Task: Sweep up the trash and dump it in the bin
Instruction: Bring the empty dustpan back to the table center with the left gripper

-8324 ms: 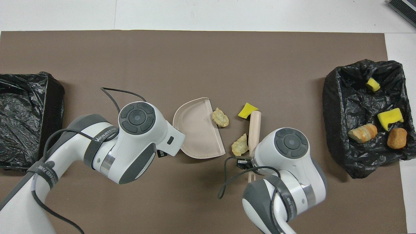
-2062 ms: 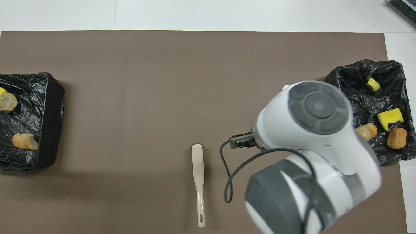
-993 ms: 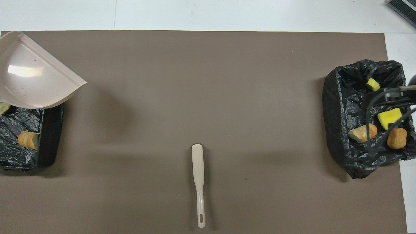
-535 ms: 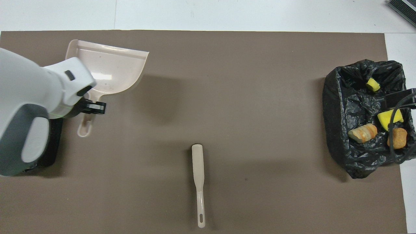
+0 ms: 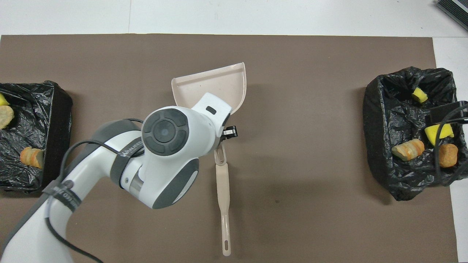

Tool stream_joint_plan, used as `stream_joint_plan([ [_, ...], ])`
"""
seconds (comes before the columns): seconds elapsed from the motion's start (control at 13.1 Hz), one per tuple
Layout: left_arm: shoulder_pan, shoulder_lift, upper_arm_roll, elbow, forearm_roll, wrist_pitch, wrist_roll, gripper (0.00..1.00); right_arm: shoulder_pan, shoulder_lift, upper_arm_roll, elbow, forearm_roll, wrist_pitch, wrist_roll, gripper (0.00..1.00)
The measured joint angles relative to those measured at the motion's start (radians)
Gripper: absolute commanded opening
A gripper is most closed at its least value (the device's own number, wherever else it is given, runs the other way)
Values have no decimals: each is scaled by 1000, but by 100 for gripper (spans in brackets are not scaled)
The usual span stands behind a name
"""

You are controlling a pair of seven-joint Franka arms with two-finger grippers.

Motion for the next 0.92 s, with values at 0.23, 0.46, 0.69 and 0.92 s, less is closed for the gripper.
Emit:
stream_joint_plan([
  [0.23,-34,63,-4,-40,35,98,-24,0,0,0,0,0,0,0,0,100],
  [0.46,-54,80,-6,-82,76,128,-33,0,0,0,0,0,0,0,0,100],
  [0.69,-69,108,-17,-101,189,154,-51,0,0,0,0,0,0,0,0,100],
  [0.92,-73,119,-18,-100,207,173,-105,70,0,0,0,0,0,0,0,100],
])
